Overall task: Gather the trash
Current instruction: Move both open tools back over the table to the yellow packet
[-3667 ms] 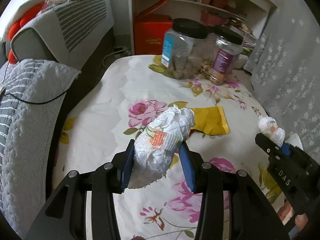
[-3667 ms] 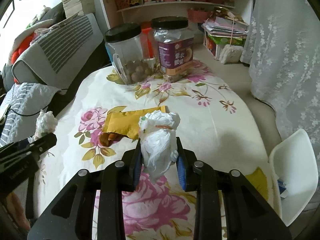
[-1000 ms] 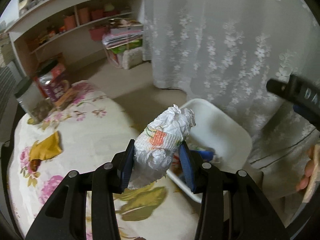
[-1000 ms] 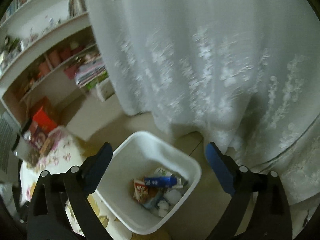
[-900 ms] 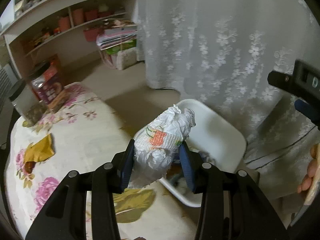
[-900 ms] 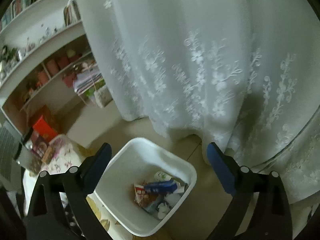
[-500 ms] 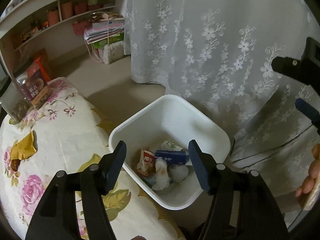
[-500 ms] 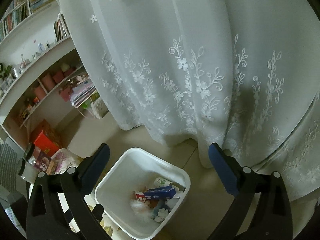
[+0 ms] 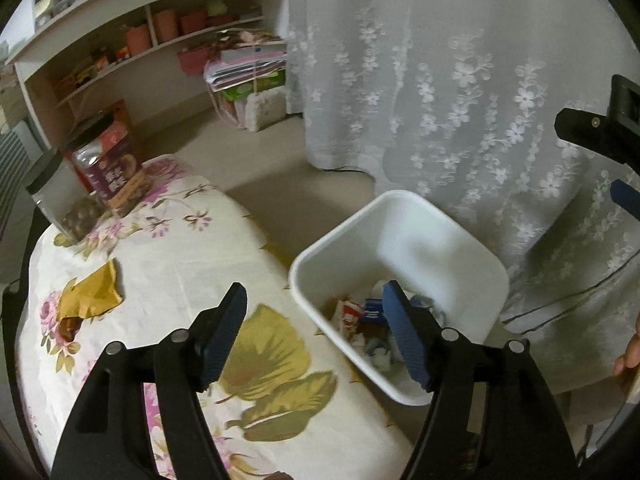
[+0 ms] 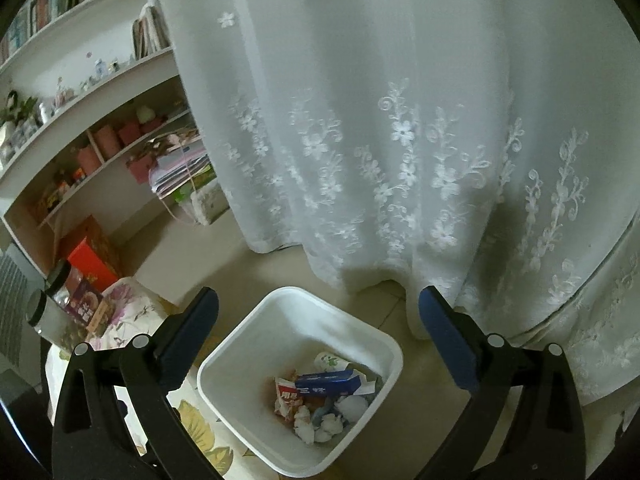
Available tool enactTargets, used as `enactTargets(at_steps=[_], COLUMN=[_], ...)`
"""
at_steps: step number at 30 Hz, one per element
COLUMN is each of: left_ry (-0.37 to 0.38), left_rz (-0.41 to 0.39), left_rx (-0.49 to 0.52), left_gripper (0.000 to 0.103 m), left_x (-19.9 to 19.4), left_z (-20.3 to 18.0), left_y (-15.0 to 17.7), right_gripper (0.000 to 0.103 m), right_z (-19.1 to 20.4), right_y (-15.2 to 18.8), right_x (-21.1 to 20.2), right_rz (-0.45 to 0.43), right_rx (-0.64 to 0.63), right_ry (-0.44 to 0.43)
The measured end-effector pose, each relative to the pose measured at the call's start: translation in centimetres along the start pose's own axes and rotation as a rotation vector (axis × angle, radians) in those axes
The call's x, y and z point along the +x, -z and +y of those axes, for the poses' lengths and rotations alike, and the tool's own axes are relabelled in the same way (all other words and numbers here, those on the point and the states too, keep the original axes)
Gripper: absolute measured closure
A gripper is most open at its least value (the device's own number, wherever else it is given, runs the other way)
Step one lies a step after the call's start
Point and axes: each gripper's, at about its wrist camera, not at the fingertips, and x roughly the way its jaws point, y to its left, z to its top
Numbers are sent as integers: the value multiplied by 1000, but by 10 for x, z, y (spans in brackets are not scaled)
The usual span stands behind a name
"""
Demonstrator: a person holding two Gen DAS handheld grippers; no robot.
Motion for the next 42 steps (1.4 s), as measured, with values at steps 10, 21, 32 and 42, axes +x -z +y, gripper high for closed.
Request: enactTargets(at_steps=[10, 21, 32, 42], left_ry=[-48, -155, -307, -314], left_rz=[17, 118, 198, 270], left_rx=[-75, -177, -327, -154], left_gripper=[33, 28, 28, 28], left_x=[5, 32, 48, 56], left_z=[62, 142, 258, 291], left_y=[12, 35, 66, 70], right_gripper=[7, 7, 7, 7], right_z=[60, 133, 208, 249], right_y=[14, 42, 84, 106], right_x=[7, 27, 53, 68], right_rz=[20, 107, 235, 290], right_rx=[-103, -260, -415, -470], right_ry=[-8, -52, -129, -167])
